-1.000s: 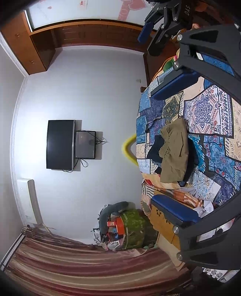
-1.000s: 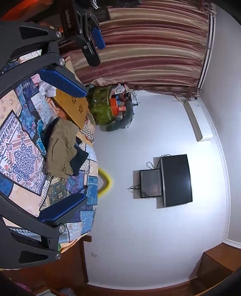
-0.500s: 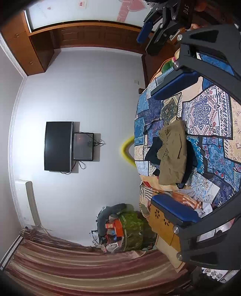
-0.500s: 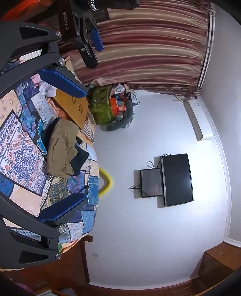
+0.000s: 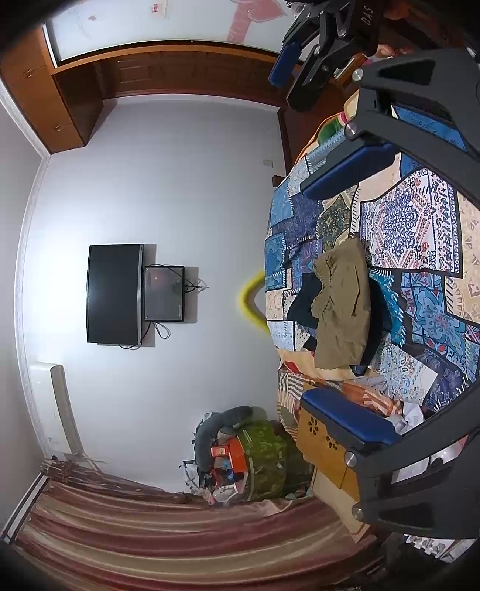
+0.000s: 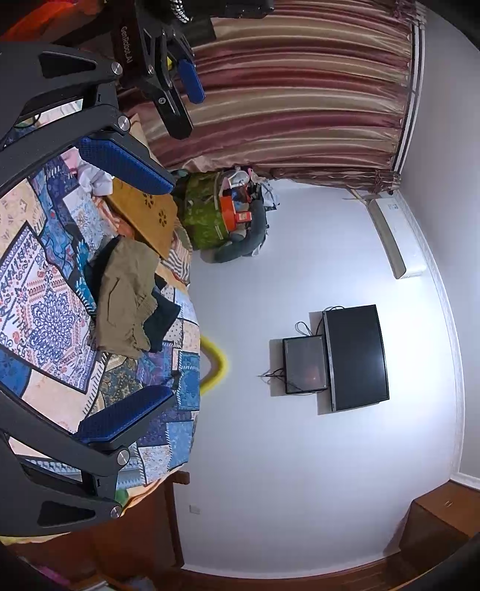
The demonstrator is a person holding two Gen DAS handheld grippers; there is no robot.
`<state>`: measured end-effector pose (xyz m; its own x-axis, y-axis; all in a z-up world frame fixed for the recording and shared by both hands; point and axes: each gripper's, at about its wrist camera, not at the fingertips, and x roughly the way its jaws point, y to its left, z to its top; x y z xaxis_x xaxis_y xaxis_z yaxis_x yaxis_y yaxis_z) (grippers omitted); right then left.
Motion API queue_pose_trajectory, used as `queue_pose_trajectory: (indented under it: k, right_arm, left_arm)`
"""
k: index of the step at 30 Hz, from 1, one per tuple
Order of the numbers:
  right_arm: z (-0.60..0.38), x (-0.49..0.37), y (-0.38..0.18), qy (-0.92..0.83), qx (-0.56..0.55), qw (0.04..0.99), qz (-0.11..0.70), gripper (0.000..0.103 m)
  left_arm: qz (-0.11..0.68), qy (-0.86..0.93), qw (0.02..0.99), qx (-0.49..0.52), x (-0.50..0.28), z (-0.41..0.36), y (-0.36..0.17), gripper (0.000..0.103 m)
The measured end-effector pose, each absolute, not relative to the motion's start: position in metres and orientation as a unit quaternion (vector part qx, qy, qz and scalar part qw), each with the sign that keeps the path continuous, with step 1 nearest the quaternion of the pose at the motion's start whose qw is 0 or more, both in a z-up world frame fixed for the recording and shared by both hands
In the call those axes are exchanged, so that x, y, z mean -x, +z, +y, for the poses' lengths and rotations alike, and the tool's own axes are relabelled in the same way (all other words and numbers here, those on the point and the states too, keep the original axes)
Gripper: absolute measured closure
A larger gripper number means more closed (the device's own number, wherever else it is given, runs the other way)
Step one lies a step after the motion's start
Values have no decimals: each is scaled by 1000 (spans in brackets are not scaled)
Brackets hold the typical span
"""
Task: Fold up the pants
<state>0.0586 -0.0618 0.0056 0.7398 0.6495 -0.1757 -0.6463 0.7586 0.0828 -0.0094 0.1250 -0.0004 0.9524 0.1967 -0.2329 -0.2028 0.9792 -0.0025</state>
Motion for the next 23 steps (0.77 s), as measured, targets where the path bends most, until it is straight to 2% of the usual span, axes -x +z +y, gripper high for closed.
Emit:
queue_pose_trajectory:
  k: [23]
  right_arm:
    - [-60,-57,5,348,-8,932,98,1]
  left_arm:
    - [124,77,989,18,7,124,2,0]
